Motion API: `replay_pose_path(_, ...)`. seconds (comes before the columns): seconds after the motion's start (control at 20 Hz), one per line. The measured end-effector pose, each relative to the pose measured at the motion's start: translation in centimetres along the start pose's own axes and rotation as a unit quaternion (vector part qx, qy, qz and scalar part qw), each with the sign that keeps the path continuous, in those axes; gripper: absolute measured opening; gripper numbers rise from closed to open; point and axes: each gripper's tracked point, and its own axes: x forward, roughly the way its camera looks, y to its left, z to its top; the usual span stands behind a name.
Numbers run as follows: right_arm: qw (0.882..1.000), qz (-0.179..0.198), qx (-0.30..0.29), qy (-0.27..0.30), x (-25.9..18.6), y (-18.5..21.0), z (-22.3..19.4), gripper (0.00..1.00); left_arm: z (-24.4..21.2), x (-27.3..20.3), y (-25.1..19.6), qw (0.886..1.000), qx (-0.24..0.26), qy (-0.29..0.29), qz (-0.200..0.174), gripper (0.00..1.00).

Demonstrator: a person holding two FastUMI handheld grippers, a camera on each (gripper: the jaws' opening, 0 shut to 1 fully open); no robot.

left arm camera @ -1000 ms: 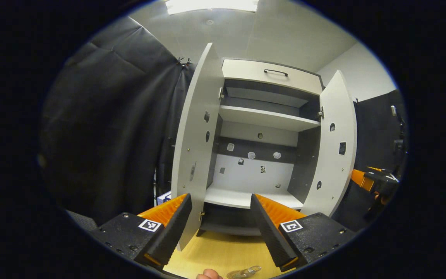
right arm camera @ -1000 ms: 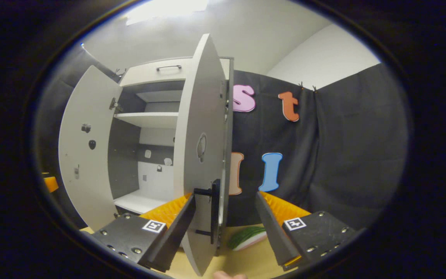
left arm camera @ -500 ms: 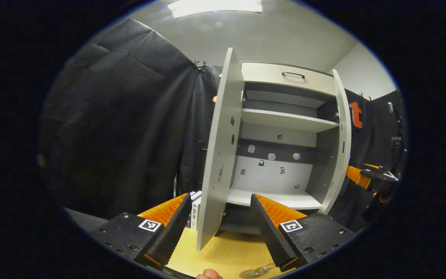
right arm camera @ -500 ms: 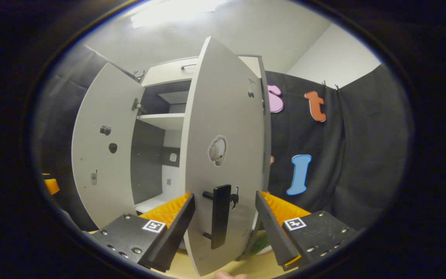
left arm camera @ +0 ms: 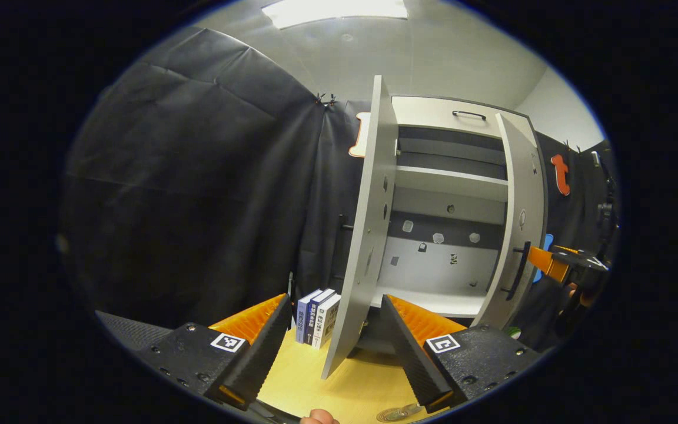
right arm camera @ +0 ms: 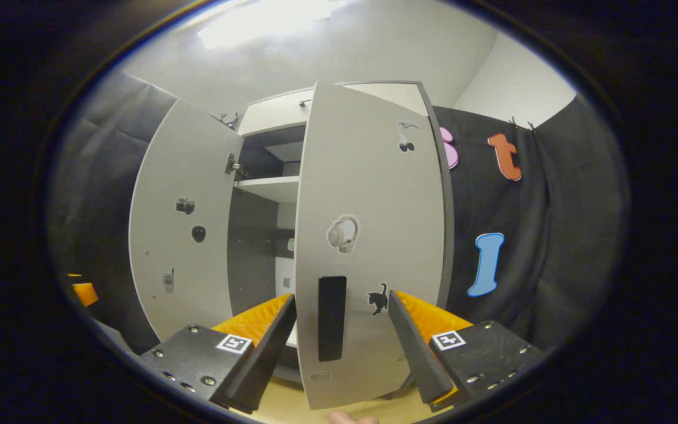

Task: Grasp the bottle in the cabinet with the left hand and place it on the coaster, then close the right door with the right hand and the left door with the left hand.

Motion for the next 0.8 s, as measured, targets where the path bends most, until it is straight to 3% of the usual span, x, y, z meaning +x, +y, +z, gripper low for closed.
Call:
replay_pose_path(0.65, 1.0, 0.006, 0.006, -0.008, -1.3, 0.4, 0.8, 0.95, -0.3, 0.1, -0.6, 1.0, 0.003, 0.005, -0.009, 0.96)
replay_pose_path(0.7, 1.0, 0.006, 0.006, -0.009, -1.4, 0.4, 0.9, 0.95, -0.3, 0.2, -0.6, 1.0, 0.003, 0.006, -0.009, 0.92)
replay_pose_path(0.8, 1.0, 0.007, 0.007, -0.01, -1.5, 0.5, 1.1, 0.95, -0.4, 0.4, -0.5, 1.0, 0.004, 0.007, -0.007, 0.96)
